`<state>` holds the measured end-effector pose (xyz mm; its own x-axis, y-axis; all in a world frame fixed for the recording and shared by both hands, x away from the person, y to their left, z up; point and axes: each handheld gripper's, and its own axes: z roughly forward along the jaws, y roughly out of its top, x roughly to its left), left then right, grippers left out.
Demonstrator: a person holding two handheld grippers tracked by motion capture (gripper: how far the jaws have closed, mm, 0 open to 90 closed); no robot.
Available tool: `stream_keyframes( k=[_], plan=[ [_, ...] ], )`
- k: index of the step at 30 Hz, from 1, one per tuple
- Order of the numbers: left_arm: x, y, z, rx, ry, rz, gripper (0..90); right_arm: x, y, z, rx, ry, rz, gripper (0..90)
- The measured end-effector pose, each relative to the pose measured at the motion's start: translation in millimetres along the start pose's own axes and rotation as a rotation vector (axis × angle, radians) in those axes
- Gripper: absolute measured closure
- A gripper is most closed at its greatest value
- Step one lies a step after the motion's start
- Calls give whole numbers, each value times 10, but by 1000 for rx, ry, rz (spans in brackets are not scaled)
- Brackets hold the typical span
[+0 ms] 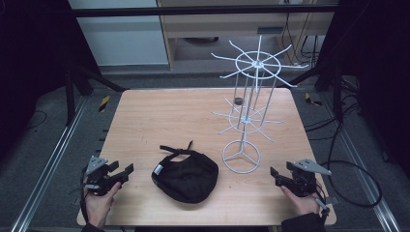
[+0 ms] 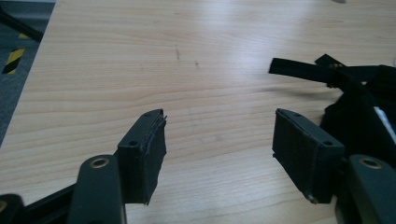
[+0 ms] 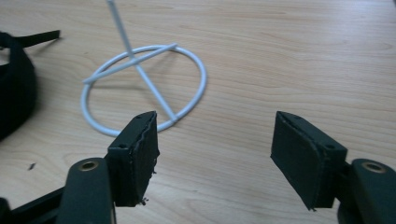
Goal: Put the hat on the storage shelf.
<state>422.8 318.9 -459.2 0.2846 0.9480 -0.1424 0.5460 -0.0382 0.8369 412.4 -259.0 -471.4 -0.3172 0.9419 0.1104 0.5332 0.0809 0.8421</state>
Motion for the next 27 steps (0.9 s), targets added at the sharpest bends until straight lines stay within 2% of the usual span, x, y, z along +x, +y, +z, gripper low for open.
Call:
stream_keyframes(
  k=[2, 6, 9, 14, 15, 16, 17, 22, 25, 27],
  plan=[
    [-61, 10, -33, -15, -17, 9, 372, 47, -3, -3, 4, 13, -28, 348],
    [-137, 22, -87, -41, -41, 10, 416, 117, 2, -10, 12, 40, -38, 377],
    [-225, 33, -121, -54, -78, 14, 432, 238, 26, -14, 8, 68, -70, 422],
    [-320, 46, -116, -48, -87, 25, 443, 427, 70, 12, 8, 130, -92, 443],
    [-320, 46, -116, -48, -87, 25, 445, 427, 70, 12, 8, 130, -92, 443],
    [-355, 56, -112, -47, -92, 32, 446, 507, 88, 27, 2, 147, -104, 448],
    [-355, 56, -112, -47, -92, 32, 447, 507, 88, 27, 2, 147, -104, 448],
    [-460, 80, -103, -52, -106, 48, 445, 691, 154, 57, -21, 195, -116, 474],
    [-499, 89, -92, -48, -113, 52, 445, 748, 179, 79, -20, 208, -125, 496],
    [-562, 109, -77, -48, -122, 58, 445, 842, 211, 116, -15, 232, -139, 512]
  ],
)
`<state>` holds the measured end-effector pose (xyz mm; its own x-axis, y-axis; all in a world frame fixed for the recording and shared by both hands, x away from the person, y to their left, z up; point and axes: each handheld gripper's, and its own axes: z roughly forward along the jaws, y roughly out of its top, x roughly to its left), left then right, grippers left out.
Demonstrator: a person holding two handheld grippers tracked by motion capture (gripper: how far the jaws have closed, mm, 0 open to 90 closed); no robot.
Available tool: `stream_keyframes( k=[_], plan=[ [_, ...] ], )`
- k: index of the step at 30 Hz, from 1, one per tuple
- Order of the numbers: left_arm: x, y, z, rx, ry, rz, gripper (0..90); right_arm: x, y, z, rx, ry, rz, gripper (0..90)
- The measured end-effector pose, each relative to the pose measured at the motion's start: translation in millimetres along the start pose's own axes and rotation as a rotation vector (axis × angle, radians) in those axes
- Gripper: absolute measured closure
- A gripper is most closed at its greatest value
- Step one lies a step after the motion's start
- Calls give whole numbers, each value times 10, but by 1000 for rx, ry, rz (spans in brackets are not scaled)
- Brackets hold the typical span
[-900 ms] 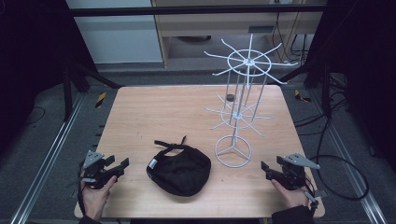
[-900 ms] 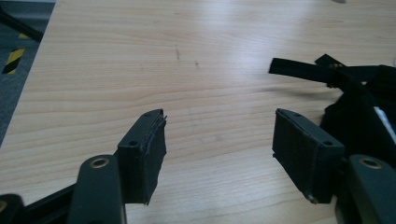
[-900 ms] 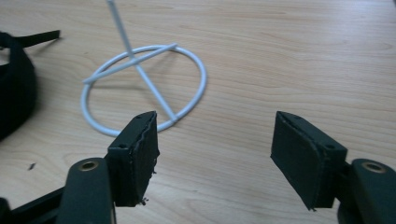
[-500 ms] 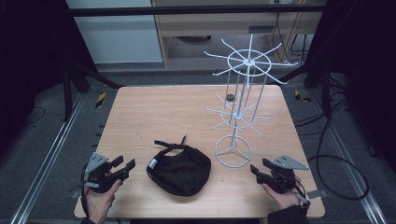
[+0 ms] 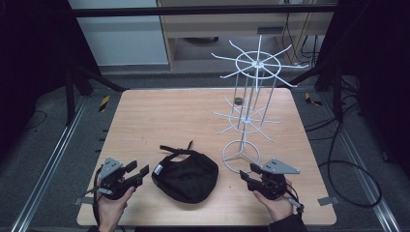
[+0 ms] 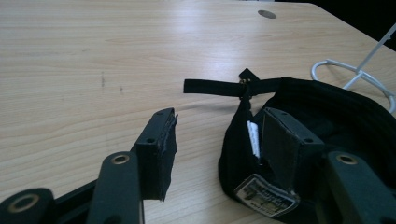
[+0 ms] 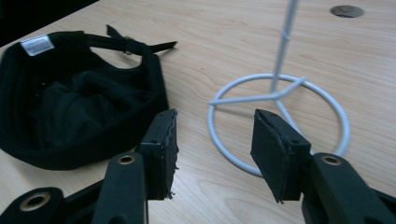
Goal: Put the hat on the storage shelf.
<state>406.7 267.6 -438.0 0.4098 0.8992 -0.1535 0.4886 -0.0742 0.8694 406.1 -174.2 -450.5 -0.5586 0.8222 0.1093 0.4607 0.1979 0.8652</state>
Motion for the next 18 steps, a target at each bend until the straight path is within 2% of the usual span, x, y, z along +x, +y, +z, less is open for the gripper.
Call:
stream_keyframes(
  k=[11, 16, 18],
  plan=[
    [-138, 3, 91, 29, -10, 37, 447, 274, 93, 236, 35, 77, -35, 555],
    [-170, -27, 164, 76, -13, 51, 456, 327, 112, 318, 47, 87, -43, 556],
    [-190, -58, 214, 108, -14, 65, 462, 350, 117, 380, 62, 85, -43, 553]
  ],
)
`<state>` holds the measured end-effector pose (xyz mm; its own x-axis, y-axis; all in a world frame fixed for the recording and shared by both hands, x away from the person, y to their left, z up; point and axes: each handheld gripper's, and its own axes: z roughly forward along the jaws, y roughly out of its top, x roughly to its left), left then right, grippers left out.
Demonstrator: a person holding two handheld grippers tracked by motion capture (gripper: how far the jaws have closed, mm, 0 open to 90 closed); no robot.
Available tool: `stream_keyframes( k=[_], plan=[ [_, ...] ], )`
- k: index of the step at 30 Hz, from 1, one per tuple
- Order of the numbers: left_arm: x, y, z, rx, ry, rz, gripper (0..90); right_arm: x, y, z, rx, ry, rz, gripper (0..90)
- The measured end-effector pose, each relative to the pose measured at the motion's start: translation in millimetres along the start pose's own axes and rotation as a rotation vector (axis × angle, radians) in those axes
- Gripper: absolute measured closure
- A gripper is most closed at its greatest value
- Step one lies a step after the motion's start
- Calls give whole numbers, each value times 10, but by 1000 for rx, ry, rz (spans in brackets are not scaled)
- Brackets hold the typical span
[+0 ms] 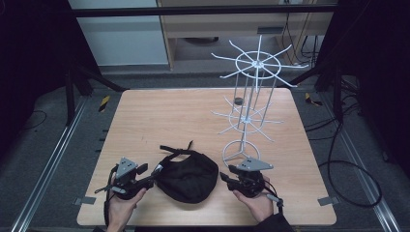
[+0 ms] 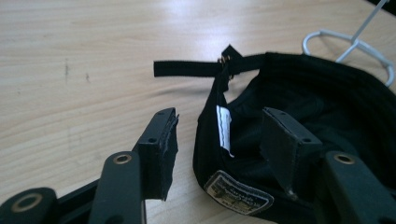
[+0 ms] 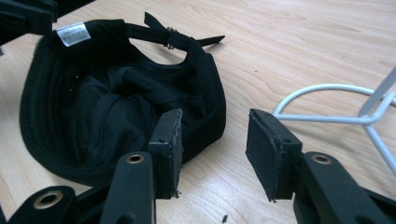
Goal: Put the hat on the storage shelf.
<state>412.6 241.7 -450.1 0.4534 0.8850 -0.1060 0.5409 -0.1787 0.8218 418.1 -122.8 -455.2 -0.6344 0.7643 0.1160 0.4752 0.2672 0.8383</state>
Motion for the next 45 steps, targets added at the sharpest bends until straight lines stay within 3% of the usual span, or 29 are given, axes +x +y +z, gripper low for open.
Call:
stream_keyframes(
  k=[8, 17, 27, 33, 40, 45],
  plan=[
    [-11, -41, 87, 56, 11, 5, 502, 21, 17, 122, 18, -7, -3, 524],
    [28, -82, 169, 121, 7, -27, 595, 63, 27, 330, 51, -14, 17, 461],
    [24, -101, 185, 139, 12, -20, 745, 71, -12, 456, 85, -2, 31, 463],
    [23, -106, 193, 149, 12, -12, 773, 89, -49, 541, 116, 10, 40, 461],
    [28, -114, 198, 151, 9, -10, 776, 88, -62, 573, 141, 7, 54, 509],
    [16, -117, 203, 146, 9, -8, 776, 95, -61, 595, 170, -31, 58, 655]
  ],
)
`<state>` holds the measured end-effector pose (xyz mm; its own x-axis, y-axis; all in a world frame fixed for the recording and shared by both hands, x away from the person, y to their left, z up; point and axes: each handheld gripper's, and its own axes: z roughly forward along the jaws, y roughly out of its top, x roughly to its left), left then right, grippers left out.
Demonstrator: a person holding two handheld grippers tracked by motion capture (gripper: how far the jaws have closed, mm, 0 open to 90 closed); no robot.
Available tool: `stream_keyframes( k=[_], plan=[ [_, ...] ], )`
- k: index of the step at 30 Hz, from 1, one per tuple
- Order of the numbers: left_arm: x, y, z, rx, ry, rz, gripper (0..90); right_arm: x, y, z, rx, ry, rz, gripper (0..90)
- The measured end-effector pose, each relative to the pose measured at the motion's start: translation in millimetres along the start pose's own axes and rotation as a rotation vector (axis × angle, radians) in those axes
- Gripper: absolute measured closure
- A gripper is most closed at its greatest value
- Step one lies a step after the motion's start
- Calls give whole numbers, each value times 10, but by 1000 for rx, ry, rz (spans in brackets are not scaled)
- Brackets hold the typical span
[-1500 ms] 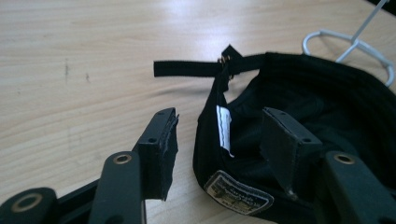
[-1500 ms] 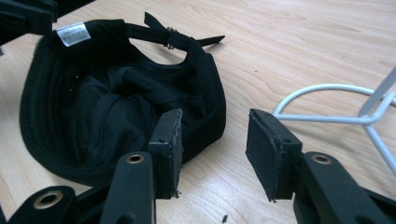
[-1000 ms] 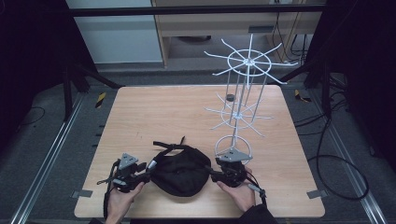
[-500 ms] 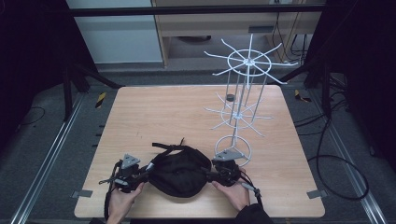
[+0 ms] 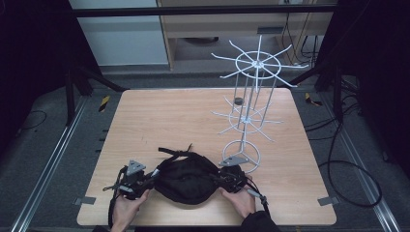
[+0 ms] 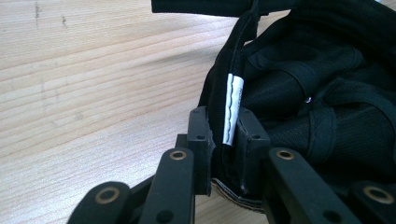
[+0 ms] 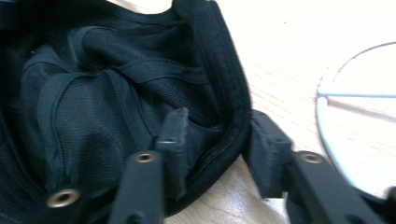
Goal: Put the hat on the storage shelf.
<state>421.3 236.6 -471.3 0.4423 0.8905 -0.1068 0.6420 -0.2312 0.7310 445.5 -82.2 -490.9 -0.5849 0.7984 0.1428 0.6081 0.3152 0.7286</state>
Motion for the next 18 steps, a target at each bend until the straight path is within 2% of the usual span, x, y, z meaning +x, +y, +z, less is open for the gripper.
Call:
stream_keyframes(
  k=[2, 7, 8, 13, 15, 16, 17, 18],
  plan=[
    [1, 0, -3, 0, -2, 3, 777, 2, 4, -15, 1, -8, 4, 725],
    [-5, -1, -9, -4, -9, 6, 777, 28, 16, -76, -40, -10, -16, 780],
    [-16, -2, -9, -6, -14, 9, 776, 64, 44, -147, -87, 6, -34, 799],
    [-48, 4, 18, -12, -20, 17, 779, 181, 149, -384, -219, 44, -103, 827],
    [-52, 7, 24, -12, -20, 20, 780, 202, 169, -426, -236, 56, -116, 830],
    [-65, 16, 50, -14, -22, 25, 780, 249, 199, -490, -266, 76, -137, 833],
    [-65, 16, 50, -14, -22, 25, 781, 249, 199, -490, -266, 76, -137, 833],
    [-73, 20, 68, -18, -23, 23, 782, 296, 218, -527, -286, 98, -157, 835]
  ],
)
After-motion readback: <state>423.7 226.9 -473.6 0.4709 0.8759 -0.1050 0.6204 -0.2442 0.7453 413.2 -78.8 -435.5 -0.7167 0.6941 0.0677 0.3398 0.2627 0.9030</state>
